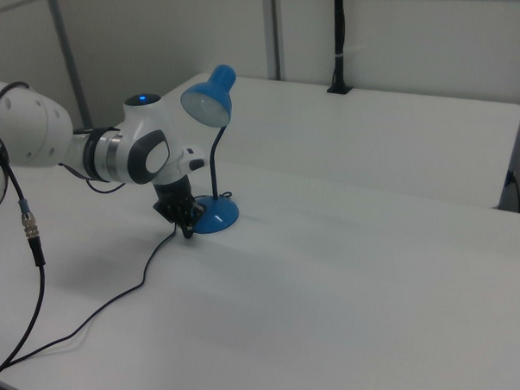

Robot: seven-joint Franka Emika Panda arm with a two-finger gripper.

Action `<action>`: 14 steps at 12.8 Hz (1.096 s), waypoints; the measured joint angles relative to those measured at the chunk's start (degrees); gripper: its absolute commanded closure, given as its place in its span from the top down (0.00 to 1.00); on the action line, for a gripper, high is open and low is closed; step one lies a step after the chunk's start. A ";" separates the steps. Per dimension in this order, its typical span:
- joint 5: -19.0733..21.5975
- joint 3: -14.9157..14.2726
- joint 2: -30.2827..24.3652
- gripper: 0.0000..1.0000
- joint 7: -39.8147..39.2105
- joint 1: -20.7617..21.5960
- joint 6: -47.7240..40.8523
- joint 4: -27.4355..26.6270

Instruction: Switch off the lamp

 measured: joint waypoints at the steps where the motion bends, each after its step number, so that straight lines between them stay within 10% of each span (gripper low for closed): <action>1: 0.00 0.00 -0.11 0.00 0.00 -0.01 -1.45 0.19; 5: -0.99 -0.15 -3.93 0.01 0.00 -0.08 -12.41 1.08; 8: -2.24 -0.39 -10.53 0.21 0.07 -0.11 -21.70 1.65; 10: -2.62 -0.73 -15.19 0.44 0.09 -0.37 -26.46 1.72; 11: -2.71 -0.84 -17.23 0.74 0.11 -0.69 -28.26 1.71; 14: -2.88 -1.20 -23.22 1.00 0.15 -2.86 -32.65 1.70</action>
